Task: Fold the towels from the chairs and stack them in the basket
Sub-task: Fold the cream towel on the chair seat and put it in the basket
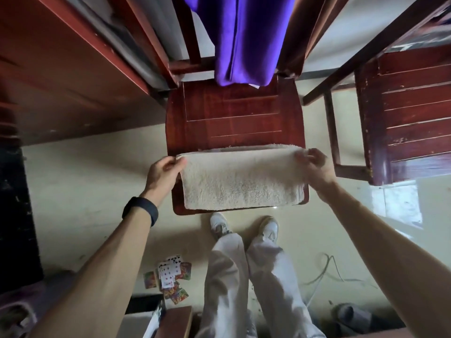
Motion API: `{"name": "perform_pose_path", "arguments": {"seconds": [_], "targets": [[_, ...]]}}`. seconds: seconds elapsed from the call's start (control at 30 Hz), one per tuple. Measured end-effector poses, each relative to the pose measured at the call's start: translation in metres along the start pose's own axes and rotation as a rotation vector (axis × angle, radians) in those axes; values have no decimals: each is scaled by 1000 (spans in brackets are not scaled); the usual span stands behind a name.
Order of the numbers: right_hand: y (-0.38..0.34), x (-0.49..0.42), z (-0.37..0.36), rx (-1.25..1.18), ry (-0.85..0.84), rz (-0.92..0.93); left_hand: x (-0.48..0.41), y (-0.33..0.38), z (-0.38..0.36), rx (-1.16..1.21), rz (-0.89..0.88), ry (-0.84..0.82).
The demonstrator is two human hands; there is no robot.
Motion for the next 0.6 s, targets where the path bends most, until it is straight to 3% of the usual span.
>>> {"name": "perform_pose_path", "arguments": {"seconds": [0.13, 0.3, 0.6], "targets": [[13, -24, -21, 107, 130, 2, -29, -22, -9, -89, 26, 31], [11, -26, -27, 239, 220, 0, -27, -17, -16, -229, -65, 129], [-1, -27, -26, 343, 183, 28, -32, 14, -29, -460, -172, 198]]}}
Point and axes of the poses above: each hand's wrist, its own x-axis away from the middle knuckle, its own z-axis out of the back of the hand, y = z × x, the point moved 3 cm from there along -x, towards the middle knuckle, and after that the axes turned 1 degree about y, right-handed, at the moved point
